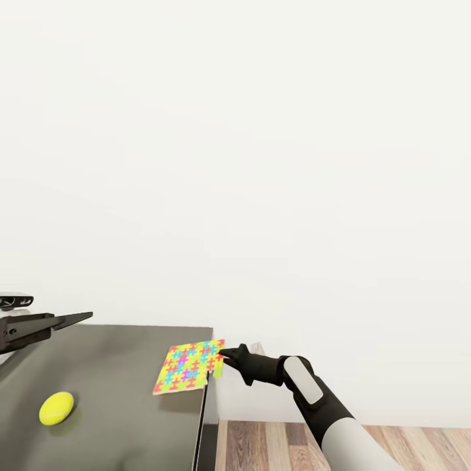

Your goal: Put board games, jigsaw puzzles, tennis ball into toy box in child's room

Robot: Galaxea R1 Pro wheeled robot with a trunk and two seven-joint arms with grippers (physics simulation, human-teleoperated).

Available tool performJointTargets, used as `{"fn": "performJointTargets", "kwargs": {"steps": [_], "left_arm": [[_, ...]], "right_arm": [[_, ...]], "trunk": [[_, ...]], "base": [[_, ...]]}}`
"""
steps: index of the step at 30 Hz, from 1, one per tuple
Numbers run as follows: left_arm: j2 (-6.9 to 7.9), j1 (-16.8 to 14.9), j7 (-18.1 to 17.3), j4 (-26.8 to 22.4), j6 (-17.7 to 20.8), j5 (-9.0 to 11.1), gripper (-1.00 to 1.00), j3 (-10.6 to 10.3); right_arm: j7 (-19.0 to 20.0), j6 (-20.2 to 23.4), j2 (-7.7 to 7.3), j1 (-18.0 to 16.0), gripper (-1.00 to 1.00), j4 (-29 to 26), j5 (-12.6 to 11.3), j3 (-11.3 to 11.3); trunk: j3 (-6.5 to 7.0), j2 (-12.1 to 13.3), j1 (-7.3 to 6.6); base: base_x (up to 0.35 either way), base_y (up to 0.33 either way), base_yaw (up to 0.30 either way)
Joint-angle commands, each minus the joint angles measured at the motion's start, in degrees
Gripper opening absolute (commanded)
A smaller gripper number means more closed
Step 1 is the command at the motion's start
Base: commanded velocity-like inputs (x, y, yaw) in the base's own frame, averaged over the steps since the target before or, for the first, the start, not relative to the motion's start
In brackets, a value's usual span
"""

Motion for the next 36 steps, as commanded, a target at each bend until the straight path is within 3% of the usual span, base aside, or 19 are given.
{"fn": "performJointTargets", "kwargs": {"steps": [1, 36], "left_arm": [[0.04, 0.0, -0.2, 0.0, 0.6, -0.1, 1.0, 0.0], [-0.07, -0.2, -0.2, -0.1, 0.6, -0.7, 1.0, -0.2]], "right_arm": [[0.3, 0.1, -0.03, 0.0, -1.0, 0.0, 0.5, 0.0], [1.0, -0.4, -0.13, 0.0, -1.0, -0.4, 0.1, -0.2]], "trunk": [[0.12, 0.4, -0.23], [6.41, 14.4, -7.91]], "base": [[0.0, 0.0, 0.0], [-0.037, 0.0, 0.0]]}}
